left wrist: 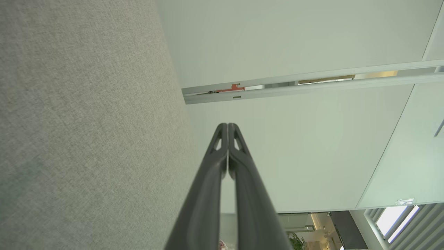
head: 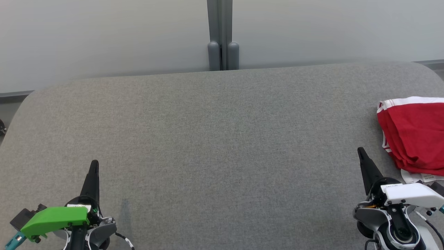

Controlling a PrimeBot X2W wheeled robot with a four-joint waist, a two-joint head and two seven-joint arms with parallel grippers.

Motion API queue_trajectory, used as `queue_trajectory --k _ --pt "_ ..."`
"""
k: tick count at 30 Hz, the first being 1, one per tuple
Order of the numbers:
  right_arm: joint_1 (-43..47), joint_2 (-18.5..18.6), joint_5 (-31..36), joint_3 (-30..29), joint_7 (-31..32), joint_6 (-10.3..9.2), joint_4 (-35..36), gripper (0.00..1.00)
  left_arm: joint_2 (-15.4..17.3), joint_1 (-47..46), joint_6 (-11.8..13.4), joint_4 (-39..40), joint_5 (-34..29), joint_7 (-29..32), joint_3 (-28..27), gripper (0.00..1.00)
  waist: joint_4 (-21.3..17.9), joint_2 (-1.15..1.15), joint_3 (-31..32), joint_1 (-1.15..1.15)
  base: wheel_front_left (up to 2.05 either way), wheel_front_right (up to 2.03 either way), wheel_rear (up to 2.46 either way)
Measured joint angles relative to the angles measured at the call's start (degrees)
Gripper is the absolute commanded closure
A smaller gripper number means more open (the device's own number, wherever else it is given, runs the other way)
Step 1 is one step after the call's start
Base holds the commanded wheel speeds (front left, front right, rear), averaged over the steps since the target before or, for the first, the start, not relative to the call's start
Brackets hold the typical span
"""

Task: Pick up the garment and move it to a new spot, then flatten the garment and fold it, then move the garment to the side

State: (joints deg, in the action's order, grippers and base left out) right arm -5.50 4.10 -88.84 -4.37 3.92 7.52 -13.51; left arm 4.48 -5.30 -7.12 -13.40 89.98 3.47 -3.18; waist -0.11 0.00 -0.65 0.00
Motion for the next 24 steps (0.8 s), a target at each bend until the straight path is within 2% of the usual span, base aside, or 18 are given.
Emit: queue_trajectory --k 13,24 --pt "-0.19 -0.03 -4.82 -0.47 1.31 -0.01 -0.40 1.00 -0.07 -0.16 -0.20 -0.56 4.01 1.43 -1.15 1.00 0.11 0.00 0.47 0.00 0.00 0.00 0.00" --pt "-0.31 -0.18 -4.80 -0.69 1.55 -0.03 -0.42 1.00 -0.23 -0.32 -0.20 -0.59 4.00 1.57 -1.46 1.00 0.11 0.00 0.47 0.00 0.00 0.00 0.00"
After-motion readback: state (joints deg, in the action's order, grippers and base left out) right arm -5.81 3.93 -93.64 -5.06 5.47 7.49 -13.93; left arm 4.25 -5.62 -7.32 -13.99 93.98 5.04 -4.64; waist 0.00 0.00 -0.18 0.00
